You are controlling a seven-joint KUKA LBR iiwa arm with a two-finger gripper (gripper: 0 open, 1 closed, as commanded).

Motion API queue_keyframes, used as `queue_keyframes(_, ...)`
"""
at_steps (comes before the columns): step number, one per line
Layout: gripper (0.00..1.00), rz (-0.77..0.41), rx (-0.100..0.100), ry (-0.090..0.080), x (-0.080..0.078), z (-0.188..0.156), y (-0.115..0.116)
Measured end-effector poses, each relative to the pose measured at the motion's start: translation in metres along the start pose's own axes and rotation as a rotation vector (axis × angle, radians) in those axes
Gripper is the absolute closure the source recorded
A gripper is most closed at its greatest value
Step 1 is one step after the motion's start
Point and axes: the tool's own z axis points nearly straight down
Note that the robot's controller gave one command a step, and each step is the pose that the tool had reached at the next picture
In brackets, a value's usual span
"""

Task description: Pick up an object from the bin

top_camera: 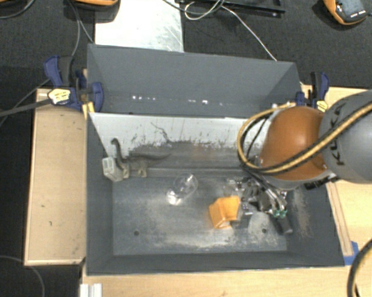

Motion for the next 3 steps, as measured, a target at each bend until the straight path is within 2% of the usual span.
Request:
queue_keyframes(1,1.0,-0.009,0.0,-0.007,-0.001,-0.02,0.004)
queue_keyframes(2,1.0,-0.026,0.001,-0.006,-0.002,-0.05,-0.003)
queue_keyframes(3,1.0,-0.051,0.0,-0.015,0.003,-0.086,0.012)
